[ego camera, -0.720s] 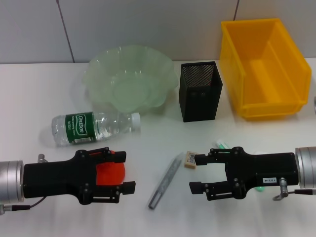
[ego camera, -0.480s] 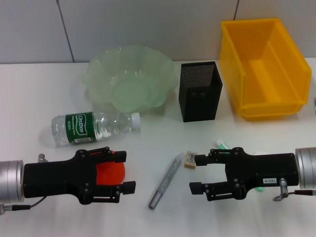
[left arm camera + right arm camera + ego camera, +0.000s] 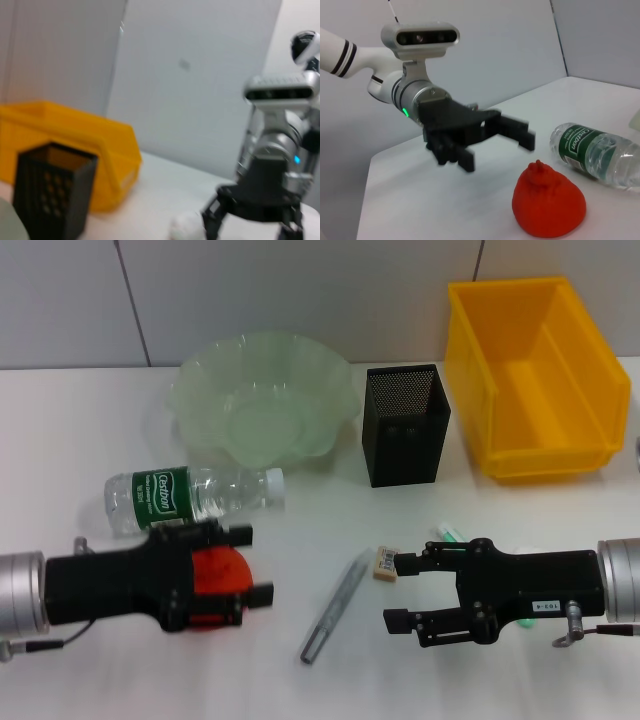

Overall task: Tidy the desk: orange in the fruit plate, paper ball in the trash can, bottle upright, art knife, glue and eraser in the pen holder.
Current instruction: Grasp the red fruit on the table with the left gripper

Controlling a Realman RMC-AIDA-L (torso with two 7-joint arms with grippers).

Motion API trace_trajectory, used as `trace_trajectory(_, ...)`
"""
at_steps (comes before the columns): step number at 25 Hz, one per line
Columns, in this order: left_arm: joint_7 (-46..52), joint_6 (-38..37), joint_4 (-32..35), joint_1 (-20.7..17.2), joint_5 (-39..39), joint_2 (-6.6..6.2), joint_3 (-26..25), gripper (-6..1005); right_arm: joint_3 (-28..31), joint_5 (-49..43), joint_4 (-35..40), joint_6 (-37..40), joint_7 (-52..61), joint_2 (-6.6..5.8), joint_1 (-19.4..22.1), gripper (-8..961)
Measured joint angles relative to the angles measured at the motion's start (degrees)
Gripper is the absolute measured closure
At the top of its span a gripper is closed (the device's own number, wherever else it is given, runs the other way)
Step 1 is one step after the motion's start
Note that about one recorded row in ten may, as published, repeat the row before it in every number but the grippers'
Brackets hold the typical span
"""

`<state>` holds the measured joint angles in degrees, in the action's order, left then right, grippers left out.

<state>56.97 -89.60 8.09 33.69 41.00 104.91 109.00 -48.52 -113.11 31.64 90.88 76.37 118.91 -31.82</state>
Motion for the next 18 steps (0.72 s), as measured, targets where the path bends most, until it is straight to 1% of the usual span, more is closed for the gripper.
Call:
trace_trajectory(3, -3.32, 0.86, 0.05, -0.66, 0.09, 0.38, -3.76, 211, 0.00, 0.00, 0.00, 0.00, 0.00, 0.00, 0.00, 164)
trace_trajectory(4, -4.77, 2.29, 0.07, -0.88, 0.16, 0.56, -4.43, 214, 0.00, 0.00, 0.01, 0.00, 0.00, 0.00, 0.00, 164)
trace_trajectory(9, -7.09, 10.55, 0.09, -1.07, 2.09, 1.01, -4.40, 231, 0.00, 0.00, 0.13, 0.00, 0.24, 0.00, 0.00, 163)
trace_trajectory(13, -7.20, 14.81, 0.09, -1.09, 3.56, 1.20, -4.40, 245, 0.01, 0.00, 0.16, 0.00, 0.47, 0.00, 0.00, 163)
trace_trajectory(18, -7.22, 17.81, 0.09, -1.25, 4.74, 1.36, -4.75, 262, 0.16, -0.01, 0.07, 0.00, 0.56, 0.00, 0.00, 164)
